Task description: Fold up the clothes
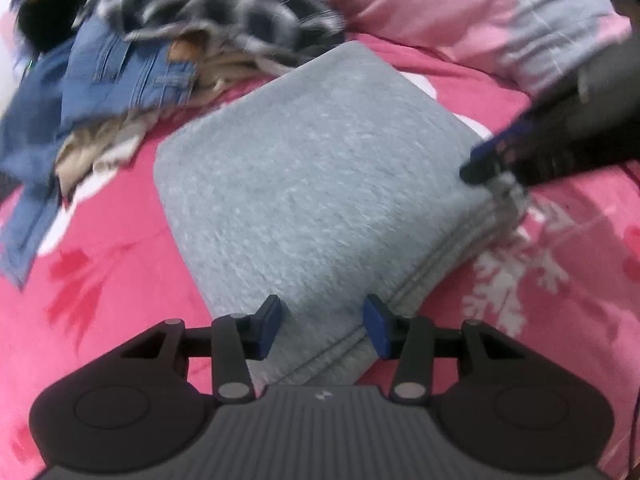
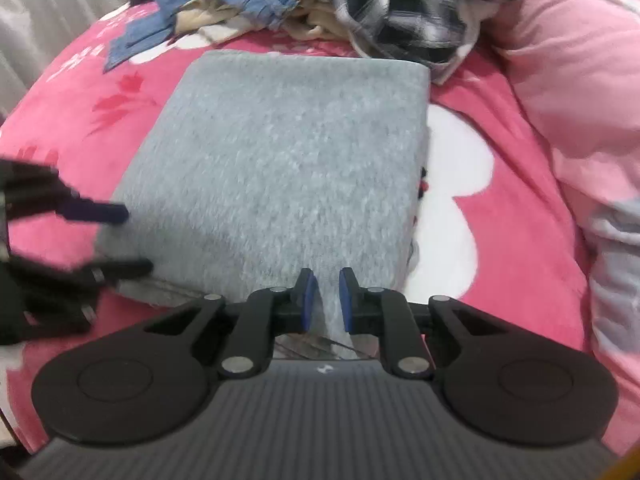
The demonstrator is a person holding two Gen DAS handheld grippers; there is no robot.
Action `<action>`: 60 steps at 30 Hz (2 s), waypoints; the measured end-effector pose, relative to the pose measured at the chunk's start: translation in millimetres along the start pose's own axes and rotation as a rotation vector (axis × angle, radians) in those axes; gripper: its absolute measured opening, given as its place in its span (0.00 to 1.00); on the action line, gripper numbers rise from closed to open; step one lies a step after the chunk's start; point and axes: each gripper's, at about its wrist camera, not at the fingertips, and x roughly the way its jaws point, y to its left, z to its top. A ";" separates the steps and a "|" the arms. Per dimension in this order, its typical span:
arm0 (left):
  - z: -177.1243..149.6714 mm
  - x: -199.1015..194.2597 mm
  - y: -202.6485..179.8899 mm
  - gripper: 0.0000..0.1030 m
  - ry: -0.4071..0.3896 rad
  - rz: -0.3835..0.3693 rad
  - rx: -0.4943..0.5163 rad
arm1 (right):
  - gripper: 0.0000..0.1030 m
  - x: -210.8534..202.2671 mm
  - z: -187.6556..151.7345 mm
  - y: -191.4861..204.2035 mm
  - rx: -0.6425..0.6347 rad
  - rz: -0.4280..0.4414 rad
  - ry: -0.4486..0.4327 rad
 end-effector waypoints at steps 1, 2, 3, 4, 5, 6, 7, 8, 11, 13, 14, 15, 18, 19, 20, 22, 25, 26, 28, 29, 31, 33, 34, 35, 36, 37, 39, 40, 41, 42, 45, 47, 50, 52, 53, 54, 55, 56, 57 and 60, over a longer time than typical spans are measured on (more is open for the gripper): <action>1.3 -5.1 3.8 0.45 0.007 -0.007 -0.012 | 0.12 -4.0 2.3 2.2 0.016 -0.012 0.005; 2.5 -10.1 7.6 0.45 0.014 -0.015 -0.025 | 0.12 -14.5 3.5 5.7 0.025 -0.024 -0.006; 3.8 -15.2 11.4 0.45 0.021 -0.022 -0.037 | 0.12 -24.1 2.3 8.2 0.038 -0.035 -0.007; 4.7 -24.7 16.6 0.45 0.031 -0.019 -0.054 | 0.12 -33.8 1.2 10.6 0.050 -0.047 -0.008; 6.3 -36.5 22.5 0.44 0.039 -0.022 -0.078 | 0.13 -45.1 -1.3 13.2 0.079 -0.049 0.003; 7.9 -48.5 28.5 0.44 0.046 -0.025 -0.102 | 0.13 -56.5 -3.7 15.8 0.109 -0.051 0.014; 10.7 -63.6 34.4 0.45 0.047 -0.028 -0.124 | 0.13 -68.1 -6.4 18.4 0.136 -0.055 0.022; 13.4 -78.7 40.2 0.46 0.047 -0.031 -0.147 | 0.13 -80.0 -9.4 21.3 0.166 -0.055 0.029; 24.3 -125.1 54.7 0.54 0.021 -0.023 -0.187 | 0.13 -113.9 -14.8 30.1 0.259 -0.051 0.037; 32.3 -157.1 60.8 0.59 0.005 0.001 -0.217 | 0.13 -136.0 -17.2 36.0 0.323 -0.048 0.037; 36.5 -171.2 65.0 0.62 -0.004 -0.003 -0.244 | 0.13 -147.0 -18.4 38.9 0.354 -0.046 0.037; 40.5 -185.3 69.2 0.69 -0.014 -0.007 -0.272 | 0.13 -156.6 -16.6 42.4 0.373 -0.047 0.031; 47.9 -225.2 81.4 0.85 -0.070 -0.036 -0.376 | 0.15 -184.0 -8.6 53.3 0.408 -0.046 0.009; 48.2 -235.2 84.1 0.88 -0.091 -0.039 -0.397 | 0.18 -191.6 -5.4 56.2 0.409 -0.050 0.004; 48.4 -245.1 86.8 0.91 -0.112 -0.042 -0.419 | 0.20 -198.7 -3.1 60.4 0.405 -0.055 -0.010; 47.4 -259.8 87.4 0.94 -0.135 -0.039 -0.426 | 0.29 -212.9 1.4 68.7 0.397 -0.065 -0.037; 44.4 -280.0 85.6 0.98 -0.168 -0.002 -0.423 | 0.36 -227.6 3.8 78.9 0.371 -0.078 -0.065; 42.1 -285.5 85.0 1.00 -0.189 0.022 -0.430 | 0.38 -231.4 3.8 81.9 0.360 -0.082 -0.073; 36.8 -293.0 83.6 1.00 -0.211 0.055 -0.447 | 0.42 -239.0 3.9 88.0 0.338 -0.090 -0.088; 35.8 -295.0 83.0 1.00 -0.212 0.061 -0.453 | 0.42 -242.8 3.9 91.0 0.327 -0.094 -0.095; 33.7 -298.8 81.9 1.00 -0.213 0.071 -0.466 | 0.45 -253.3 1.1 95.5 0.321 -0.114 -0.104; 33.6 -306.1 80.4 1.00 -0.208 0.099 -0.494 | 0.48 -263.9 -1.8 100.0 0.314 -0.134 -0.113; 33.7 -310.0 80.1 1.00 -0.204 0.120 -0.514 | 0.50 -269.1 -3.3 102.2 0.311 -0.144 -0.118; 33.8 -314.3 80.7 1.00 -0.198 0.143 -0.529 | 0.51 -274.9 -4.5 104.0 0.302 -0.153 -0.131; 34.0 -318.6 81.2 1.00 -0.192 0.165 -0.543 | 0.55 -280.7 -5.8 105.8 0.294 -0.162 -0.144; 33.9 -324.1 81.5 1.00 -0.191 0.192 -0.550 | 0.58 -284.1 -6.2 106.2 0.285 -0.169 -0.154; 33.7 -335.0 81.9 1.00 -0.189 0.245 -0.564 | 0.61 -289.2 -6.5 106.7 0.269 -0.176 -0.172; 33.8 -340.1 83.3 1.00 -0.191 0.264 -0.568 | 0.63 -291.0 -6.4 106.7 0.264 -0.176 -0.180; 34.6 -345.8 83.8 1.00 -0.196 0.274 -0.573 | 0.64 -292.1 -5.3 107.8 0.256 -0.168 -0.187; 35.4 -351.4 84.4 1.00 -0.200 0.284 -0.578 | 0.65 -293.2 -4.1 108.9 0.248 -0.160 -0.194; 38.1 -362.5 79.6 0.99 -0.206 0.284 -0.601 | 0.70 -296.6 -0.8 112.2 0.225 -0.136 -0.215; 40.0 -369.9 76.4 0.99 -0.210 0.283 -0.617 | 0.73 -298.9 1.7 114.4 0.207 -0.127 -0.218; 42.7 -381.0 71.6 0.99 -0.217 0.282 -0.641 | 0.81 -303.8 4.7 119.6 0.171 -0.127 -0.214; 40.4 -384.9 66.6 0.99 -0.222 0.261 -0.674 | 0.81 -304.9 6.4 122.3 0.153 -0.131 -0.213; 38.9 -385.1 65.1 0.99 -0.218 0.250 -0.688 | 0.81 -303.9 7.3 122.5 0.150 -0.129 -0.206; 36.7 -384.2 63.7 0.99 -0.214 0.244 -0.693 | 0.81 -302.8 7.5 123.2 0.150 -0.129 -0.199; 34.4 -383.2 62.2 0.99 -0.210 0.239 -0.699 | 0.81 -301.6 7.7 123.9 0.150 -0.128 -0.192; 32.4 -381.7 60.2 0.99 -0.202 0.240 -0.698 | 0.81 -299.8 7.0 123.6 0.149 -0.129 -0.184; 29.8 -379.9 59.3 0.99 -0.190 0.237 -0.699 | 0.82 -297.3 5.9 123.2 0.152 -0.129 -0.169; 22.6 -371.4 58.9 0.99 -0.146 0.200 -0.723 | 0.82 -289.8 2.8 122.8 0.181 -0.115 -0.119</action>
